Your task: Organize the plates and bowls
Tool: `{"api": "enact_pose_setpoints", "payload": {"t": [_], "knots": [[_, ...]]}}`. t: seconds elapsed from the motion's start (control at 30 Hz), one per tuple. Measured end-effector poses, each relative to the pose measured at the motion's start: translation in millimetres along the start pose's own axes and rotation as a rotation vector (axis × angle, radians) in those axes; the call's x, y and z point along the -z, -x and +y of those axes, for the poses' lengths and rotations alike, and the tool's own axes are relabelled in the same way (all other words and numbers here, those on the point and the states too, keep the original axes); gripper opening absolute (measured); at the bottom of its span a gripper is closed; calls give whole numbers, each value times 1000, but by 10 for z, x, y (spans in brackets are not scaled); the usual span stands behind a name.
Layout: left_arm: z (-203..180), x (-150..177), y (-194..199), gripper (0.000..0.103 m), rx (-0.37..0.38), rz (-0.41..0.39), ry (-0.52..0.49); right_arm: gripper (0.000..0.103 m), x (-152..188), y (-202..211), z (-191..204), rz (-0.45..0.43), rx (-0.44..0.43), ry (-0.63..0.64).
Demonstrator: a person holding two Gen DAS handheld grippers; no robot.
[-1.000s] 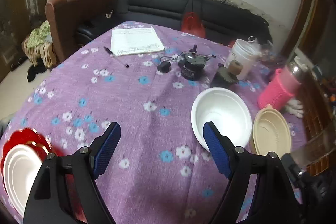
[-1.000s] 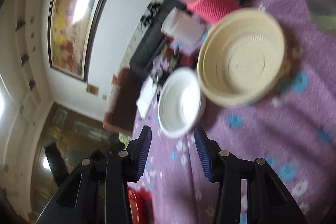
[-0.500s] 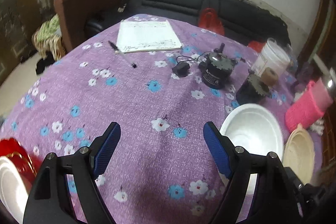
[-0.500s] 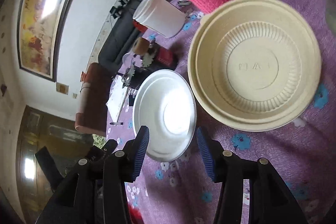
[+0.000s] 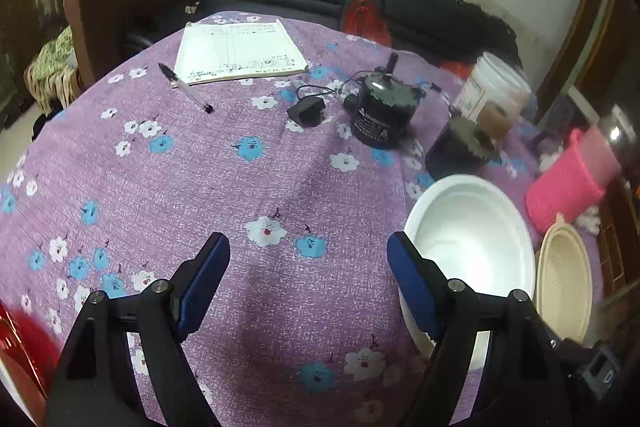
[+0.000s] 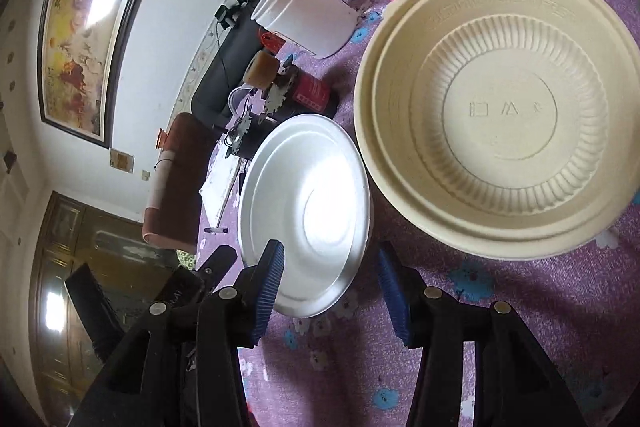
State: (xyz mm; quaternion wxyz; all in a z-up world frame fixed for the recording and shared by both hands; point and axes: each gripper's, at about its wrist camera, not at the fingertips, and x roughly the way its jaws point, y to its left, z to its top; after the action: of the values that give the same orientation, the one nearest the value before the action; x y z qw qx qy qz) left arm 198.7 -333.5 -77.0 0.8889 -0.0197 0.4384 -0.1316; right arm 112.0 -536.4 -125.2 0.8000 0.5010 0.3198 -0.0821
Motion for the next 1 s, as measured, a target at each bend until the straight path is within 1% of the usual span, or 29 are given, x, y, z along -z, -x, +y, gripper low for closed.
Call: {"api": "enact_pose_setpoints", "payload": {"t": [0.1, 0.2, 0.27, 0.33, 0.4, 0.47, 0.57, 0.67, 0.77, 1.0], "knots": [[-30, 18, 22, 81, 27, -15, -11, 50, 2, 5, 2, -15, -6, 7], [-71, 35, 57, 81, 57, -35, -36, 50, 12, -8, 13, -30, 7, 28], [-88, 35, 144, 81, 72, -79, -46, 50, 23, -22, 14, -27, 13, 37], [-106, 30, 219, 81, 70, -119, -56, 50, 23, -30, -1, -28, 10, 33], [-132, 32, 254, 81, 92, -136, -69, 50, 13, -19, -16, -37, 14, 27], [-170, 47, 205, 82, 99, -112, -85, 50, 9, -4, -22, -43, 16, 24], [-222, 69, 83, 82, 147, -47, -98, 50, 16, -6, -11, -44, 20, 31], [-256, 102, 16, 82, 137, -19, -107, 50, 28, -9, -17, -51, 33, 37], [-302, 128, 1, 82, 94, -26, -132, 50, 28, -5, -34, -60, 44, 36], [-357, 164, 30, 82, 61, -50, -167, 50, 25, 0, -73, -75, 58, 33]]}}
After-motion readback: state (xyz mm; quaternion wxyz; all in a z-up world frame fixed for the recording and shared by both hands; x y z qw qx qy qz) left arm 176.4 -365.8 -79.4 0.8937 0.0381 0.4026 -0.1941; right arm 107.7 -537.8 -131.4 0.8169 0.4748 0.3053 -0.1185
